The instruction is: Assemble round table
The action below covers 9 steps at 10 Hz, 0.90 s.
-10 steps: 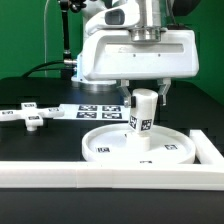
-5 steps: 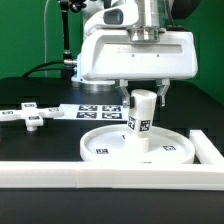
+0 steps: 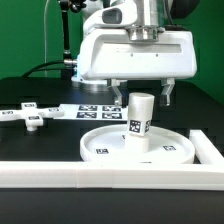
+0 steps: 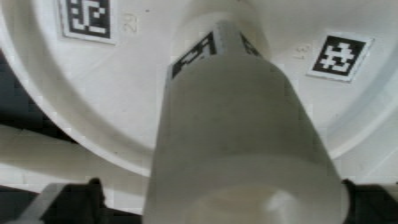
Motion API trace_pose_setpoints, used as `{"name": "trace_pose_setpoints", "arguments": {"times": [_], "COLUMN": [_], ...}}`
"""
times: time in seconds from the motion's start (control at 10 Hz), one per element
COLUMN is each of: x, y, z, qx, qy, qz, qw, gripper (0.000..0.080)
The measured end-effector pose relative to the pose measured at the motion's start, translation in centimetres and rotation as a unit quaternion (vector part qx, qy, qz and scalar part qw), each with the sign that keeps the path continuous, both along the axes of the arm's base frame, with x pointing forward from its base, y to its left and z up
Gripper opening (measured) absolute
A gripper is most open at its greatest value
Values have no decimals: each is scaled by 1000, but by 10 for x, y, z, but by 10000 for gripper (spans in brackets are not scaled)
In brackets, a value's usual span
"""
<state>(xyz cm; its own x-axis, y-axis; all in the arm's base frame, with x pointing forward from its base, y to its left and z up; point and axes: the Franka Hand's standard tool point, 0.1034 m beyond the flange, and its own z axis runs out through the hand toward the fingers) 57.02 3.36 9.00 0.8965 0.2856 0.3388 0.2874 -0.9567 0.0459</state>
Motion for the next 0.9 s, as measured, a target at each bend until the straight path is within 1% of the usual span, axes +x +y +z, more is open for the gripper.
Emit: {"name": "trace_pose_setpoints", "arguments": {"times": [0.1, 0.4, 0.5, 0.7, 0.8, 0.9], "x": [1, 5, 3, 2, 1, -3], "y": [-1, -8, -7, -6, -5, -1], "z": [4, 27, 23, 22, 19, 13], "qx": [0, 2, 3, 4, 4, 8], "qy": [1, 16, 20, 28, 34, 73], "qz": [-1, -4, -4, -3, -3, -1], "qw": [1000, 1000, 1000, 1000, 999, 997], "gripper": [648, 648, 648, 648, 648, 648]}}
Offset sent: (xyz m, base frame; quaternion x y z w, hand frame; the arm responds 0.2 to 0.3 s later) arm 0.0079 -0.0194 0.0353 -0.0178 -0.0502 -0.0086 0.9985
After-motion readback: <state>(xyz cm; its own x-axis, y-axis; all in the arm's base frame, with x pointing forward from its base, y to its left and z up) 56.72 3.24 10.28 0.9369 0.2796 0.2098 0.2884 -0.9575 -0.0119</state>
